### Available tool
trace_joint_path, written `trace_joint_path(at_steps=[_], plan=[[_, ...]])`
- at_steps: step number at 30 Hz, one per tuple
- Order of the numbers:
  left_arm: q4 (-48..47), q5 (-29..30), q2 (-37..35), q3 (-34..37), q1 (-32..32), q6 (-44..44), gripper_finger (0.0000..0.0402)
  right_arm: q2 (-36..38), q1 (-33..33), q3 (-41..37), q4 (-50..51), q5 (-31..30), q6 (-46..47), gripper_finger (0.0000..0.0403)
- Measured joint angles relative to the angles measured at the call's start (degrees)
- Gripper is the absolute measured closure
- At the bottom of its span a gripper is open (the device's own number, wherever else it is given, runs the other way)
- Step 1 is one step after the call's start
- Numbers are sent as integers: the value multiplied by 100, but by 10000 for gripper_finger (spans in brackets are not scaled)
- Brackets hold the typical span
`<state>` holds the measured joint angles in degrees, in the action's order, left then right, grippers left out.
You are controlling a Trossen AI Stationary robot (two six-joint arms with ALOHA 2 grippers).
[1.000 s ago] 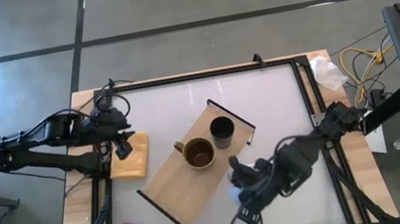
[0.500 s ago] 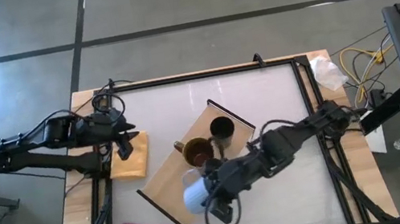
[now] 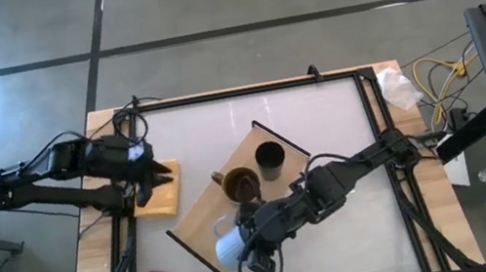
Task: Stack small to large cups/mugs on shelf
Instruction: Put the blue mug on the shelf
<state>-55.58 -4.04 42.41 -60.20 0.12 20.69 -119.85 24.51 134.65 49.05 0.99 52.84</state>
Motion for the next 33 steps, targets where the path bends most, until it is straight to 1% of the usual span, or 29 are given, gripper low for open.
trace_joint_path(at_steps=[3,5,7,12,18,23,28,33], plan=[[621,-856,-17,-2,0,200,295,-1,-95,0,8,36,-94,394],[967,-1135,27,0,6,430,295,-20,-168,0,4,93,-190,394],[1072,-1262,104,0,7,537,295,-24,-244,-4,5,179,-279,394],[1097,-1317,489,53,147,596,294,-25,-332,-4,-51,191,-485,394],[2141,-1399,921,37,770,594,294,-86,-351,-22,-165,219,-595,394],[2233,-1399,1170,-52,1062,598,289,-199,-352,-37,-362,253,-638,394],[2607,-1403,1242,-65,1237,847,250,-192,-325,-33,-406,276,-659,394],[2619,-1393,1187,-59,1274,894,207,-195,-301,-33,-432,247,-677,394]])
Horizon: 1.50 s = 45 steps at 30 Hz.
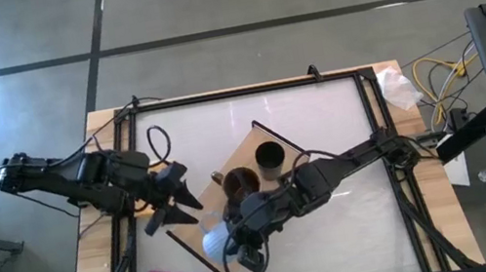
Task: Stack small to large cups/mugs on shelf
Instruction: Put the blue mug on the shelf
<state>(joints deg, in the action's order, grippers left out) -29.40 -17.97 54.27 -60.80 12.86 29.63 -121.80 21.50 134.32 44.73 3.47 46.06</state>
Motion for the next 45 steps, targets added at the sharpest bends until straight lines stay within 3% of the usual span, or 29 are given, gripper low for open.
trace_joint_path(at_steps=[7,26,32,40,45], plan=[[75,-358,-13,3,9,0,189,-11,-2,-9,-11,-29,-9,394],[493,-453,488,26,0,-39,196,-33,27,-13,-4,-22,-160,394],[495,-444,495,26,0,-22,250,-33,35,-17,4,-9,-219,394],[476,-292,497,27,6,-3,370,-38,37,-20,78,-30,-259,394],[468,-252,497,31,0,-163,373,-39,35,-20,158,-32,-243,386]])
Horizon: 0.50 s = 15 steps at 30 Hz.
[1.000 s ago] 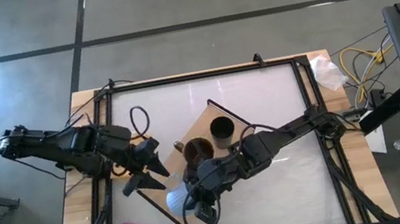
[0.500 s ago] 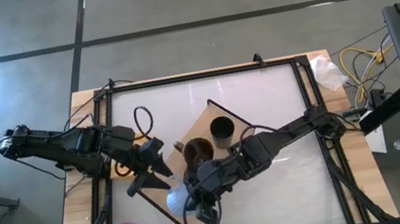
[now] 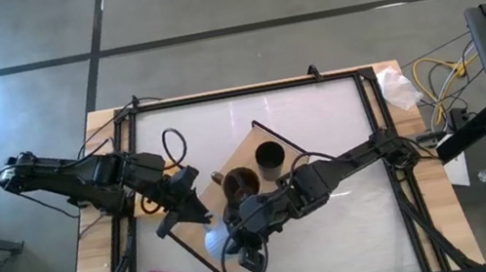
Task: Stack small to large cups/mugs on shelf
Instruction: Put the blue mug on the shelf
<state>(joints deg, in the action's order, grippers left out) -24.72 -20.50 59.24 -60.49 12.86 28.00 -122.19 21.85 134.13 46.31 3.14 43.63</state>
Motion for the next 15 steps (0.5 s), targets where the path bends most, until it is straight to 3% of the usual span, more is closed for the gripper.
trace_joint_path(at_steps=[15], plan=[[-516,-67,-340,140,45,-817,373,7,262,0,132,326,979,335]])
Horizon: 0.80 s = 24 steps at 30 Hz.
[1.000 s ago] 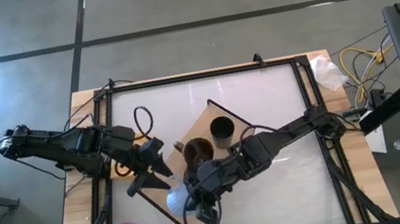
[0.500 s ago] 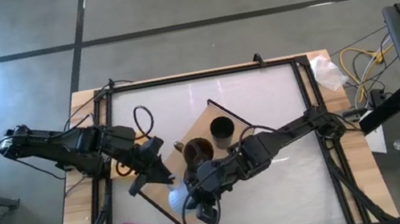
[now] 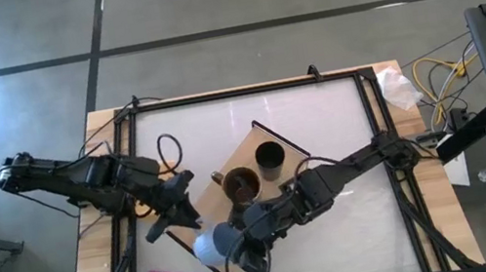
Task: Stack small to large cups/mugs on shelf
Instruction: Put the blue mug on the shelf
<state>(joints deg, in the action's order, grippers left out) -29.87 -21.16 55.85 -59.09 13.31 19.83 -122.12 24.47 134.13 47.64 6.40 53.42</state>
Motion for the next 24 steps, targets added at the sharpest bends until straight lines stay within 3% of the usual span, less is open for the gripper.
trace_joint_path(at_steps=[5,10,24], plan=[[-51,526,-308,168,92,-666,373,41,229,0,803,66,172,306],[135,563,-640,428,110,-1030,373,63,354,0,1208,-552,398,294],[1654,547,-2270,2171,331,-973,373,87,560,11,1523,-989,1085,323]])
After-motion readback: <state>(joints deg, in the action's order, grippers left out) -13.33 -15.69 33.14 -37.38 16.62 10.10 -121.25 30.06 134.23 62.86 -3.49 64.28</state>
